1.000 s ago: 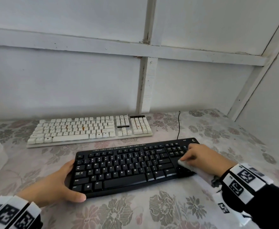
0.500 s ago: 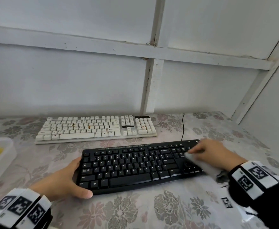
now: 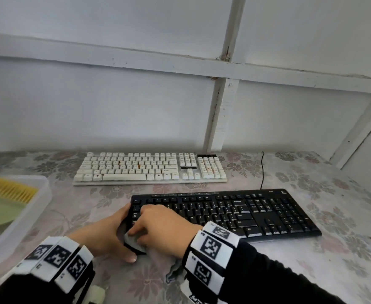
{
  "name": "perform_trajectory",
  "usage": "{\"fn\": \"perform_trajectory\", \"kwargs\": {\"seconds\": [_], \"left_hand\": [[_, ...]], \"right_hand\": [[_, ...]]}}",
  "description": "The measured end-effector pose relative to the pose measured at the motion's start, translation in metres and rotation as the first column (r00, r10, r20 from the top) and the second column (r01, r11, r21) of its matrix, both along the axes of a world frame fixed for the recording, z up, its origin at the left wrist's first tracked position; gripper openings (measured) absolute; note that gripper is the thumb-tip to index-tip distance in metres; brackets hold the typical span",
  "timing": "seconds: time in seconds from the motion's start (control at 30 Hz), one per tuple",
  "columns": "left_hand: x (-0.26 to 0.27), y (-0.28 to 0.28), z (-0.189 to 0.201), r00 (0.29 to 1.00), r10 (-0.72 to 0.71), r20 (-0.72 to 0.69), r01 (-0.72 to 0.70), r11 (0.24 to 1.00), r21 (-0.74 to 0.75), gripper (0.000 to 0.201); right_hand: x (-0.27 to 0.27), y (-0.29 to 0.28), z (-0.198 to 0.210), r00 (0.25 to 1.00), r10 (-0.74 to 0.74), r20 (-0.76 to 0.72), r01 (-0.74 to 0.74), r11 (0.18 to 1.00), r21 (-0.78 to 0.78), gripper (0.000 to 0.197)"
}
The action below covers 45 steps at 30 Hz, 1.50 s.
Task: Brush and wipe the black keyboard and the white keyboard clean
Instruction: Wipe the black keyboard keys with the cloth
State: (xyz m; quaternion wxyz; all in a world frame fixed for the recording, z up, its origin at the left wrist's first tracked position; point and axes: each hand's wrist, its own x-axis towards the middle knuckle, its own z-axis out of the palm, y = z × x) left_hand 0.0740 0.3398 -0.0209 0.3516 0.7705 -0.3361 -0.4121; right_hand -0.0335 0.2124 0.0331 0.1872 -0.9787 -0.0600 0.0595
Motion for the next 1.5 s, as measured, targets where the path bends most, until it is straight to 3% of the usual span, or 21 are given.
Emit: {"fn": "perform_trajectory", "kwargs": {"seconds": [0.13,0.37,0.53,0.83,0.93,1.03,1.13,1.2,1.5], "left_hand": [[0.002,0.002,0.0,0.998,-0.001,0.064,-0.001,0.999,0.038,0.139],[0.002,0.006,-0.001,0.995,0.005,0.102,-0.016,0.994,0.105,0.159],[0.002,0.006,0.0,0.994,0.003,0.108,-0.022,0.984,0.177,0.159],[0.001,0.004,0.002,0.995,0.019,0.094,-0.038,0.979,0.201,0.157],[-0.001,0.003,0.005,0.996,0.023,0.089,-0.041,0.977,0.208,0.151],[-0.003,0.002,0.007,0.994,0.025,0.106,-0.048,0.975,0.217,0.153],[-0.004,0.0,0.006,0.991,0.046,0.125,-0.068,0.981,0.181,0.119],[-0.006,-0.002,0.008,0.993,0.049,0.104,-0.064,0.986,0.151,0.116],[-0.006,0.001,0.009,0.99,0.103,0.1,-0.117,0.983,0.143,0.117]], "right_hand": [[0.003,0.003,-0.012,0.987,-0.147,-0.07,0.145,0.989,-0.037,0.03],[-0.016,-0.029,-0.011,0.982,-0.18,-0.06,0.176,0.982,-0.067,0.024],[-0.049,-0.066,-0.008,0.982,-0.189,-0.007,0.187,0.977,-0.106,0.021],[-0.086,-0.118,-0.003,0.935,-0.348,-0.069,0.336,0.931,-0.141,0.025],[-0.072,-0.106,0.009,0.946,-0.32,-0.052,0.313,0.944,-0.107,0.03],[-0.044,-0.064,0.021,0.987,-0.158,0.01,0.158,0.987,0.004,0.03],[-0.013,-0.019,0.018,0.998,0.05,0.029,-0.05,0.999,0.001,0.033],[0.0,-0.004,0.012,0.995,0.102,-0.018,-0.103,0.995,-0.005,0.032],[-0.021,-0.032,-0.001,0.999,-0.02,-0.044,0.018,0.999,-0.041,0.028]]}}
